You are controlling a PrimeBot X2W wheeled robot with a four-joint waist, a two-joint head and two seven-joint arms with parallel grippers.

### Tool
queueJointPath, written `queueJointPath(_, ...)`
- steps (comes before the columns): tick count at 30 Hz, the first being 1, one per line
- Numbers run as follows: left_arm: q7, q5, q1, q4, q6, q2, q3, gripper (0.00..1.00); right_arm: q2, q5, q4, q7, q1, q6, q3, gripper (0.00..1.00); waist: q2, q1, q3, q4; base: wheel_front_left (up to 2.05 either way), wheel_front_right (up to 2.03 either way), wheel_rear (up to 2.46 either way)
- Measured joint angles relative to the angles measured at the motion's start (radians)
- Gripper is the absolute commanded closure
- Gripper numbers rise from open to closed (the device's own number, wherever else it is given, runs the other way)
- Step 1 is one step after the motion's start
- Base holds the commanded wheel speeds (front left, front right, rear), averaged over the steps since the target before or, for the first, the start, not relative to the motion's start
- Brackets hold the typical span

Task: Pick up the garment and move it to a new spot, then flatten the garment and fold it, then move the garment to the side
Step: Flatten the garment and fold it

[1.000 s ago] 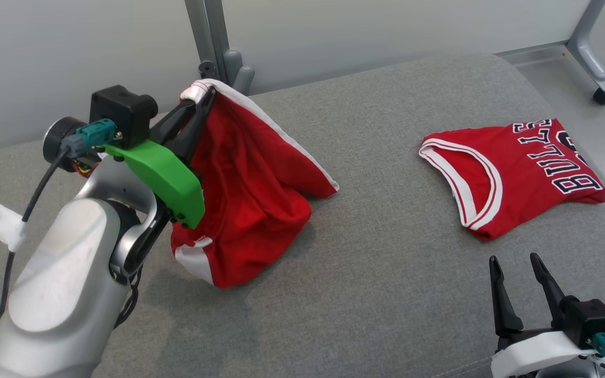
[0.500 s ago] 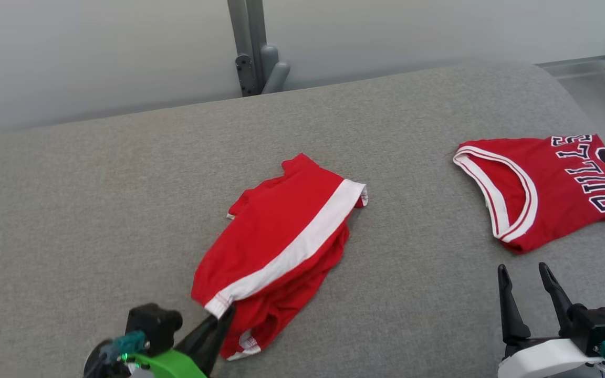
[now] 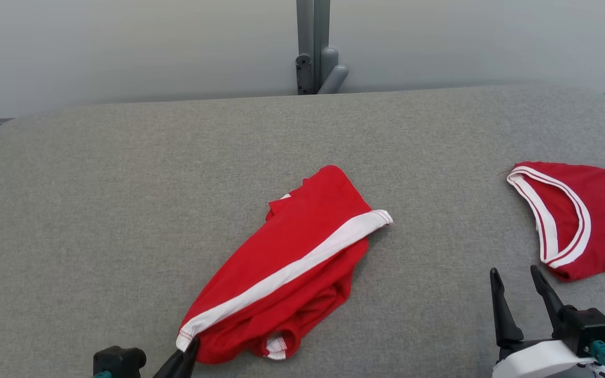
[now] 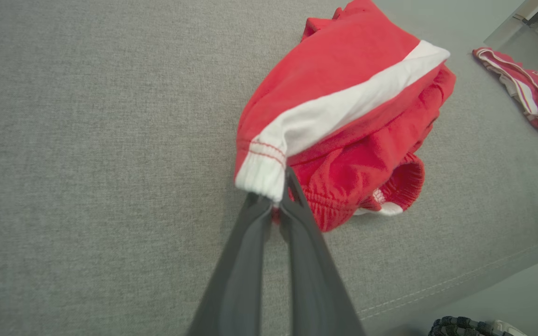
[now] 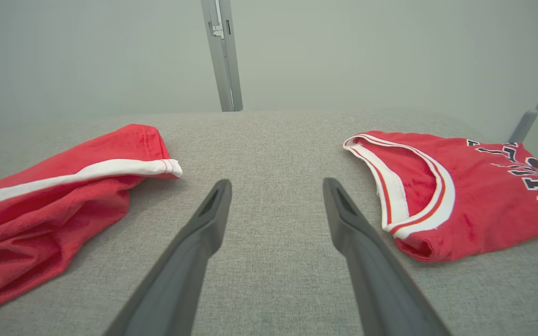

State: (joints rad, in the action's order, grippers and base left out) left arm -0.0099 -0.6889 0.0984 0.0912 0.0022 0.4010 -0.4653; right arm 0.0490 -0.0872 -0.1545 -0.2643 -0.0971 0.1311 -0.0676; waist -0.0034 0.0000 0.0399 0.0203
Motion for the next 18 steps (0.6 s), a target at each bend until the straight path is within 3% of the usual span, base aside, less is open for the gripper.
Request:
queueJointPath(3, -0.023, -0.006, -0.007, 0.041, -0.033, -0.011, -0.012, 0.98, 0.000, 0.000, -0.002, 0.000, 0.000, 0.000, 0.005, 0.00, 0.0000, 0.0000, -0.005, 0.014, 0.00, 0.00, 0.00)
queueJointPath(6, -0.045, -0.014, -0.011, 0.060, -0.054, -0.019, -0.018, 0.55, 0.000, 0.000, -0.002, 0.000, 0.000, 0.000, 0.007, 0.00, 0.0000, 0.0000, -0.009, 0.021, 0.00, 0.00, 0.00)
queueJointPath(7, -0.054, -0.015, -0.013, 0.063, -0.056, -0.024, -0.017, 0.11, 0.000, 0.000, -0.002, 0.000, 0.000, 0.000, 0.007, 0.00, 0.0000, 0.0000, -0.009, 0.021, 0.00, 0.00, 0.00)
queueJointPath(8, -0.060, -0.018, -0.015, 0.067, -0.057, -0.028, -0.016, 0.00, 0.000, 0.000, -0.003, 0.000, -0.001, 0.000, 0.007, 0.00, 0.0000, 0.0000, -0.010, 0.021, 0.00, 0.00, 0.00)
queueJointPath(18, -0.037, -0.090, 0.050, 0.010, -0.074, -0.026, -0.014, 0.00, 0.000, 0.022, 0.031, 0.000, -0.013, 0.000, -0.026, 0.00, 0.0000, 0.0000, -0.022, 0.005, 0.00, 0.00, 0.00)
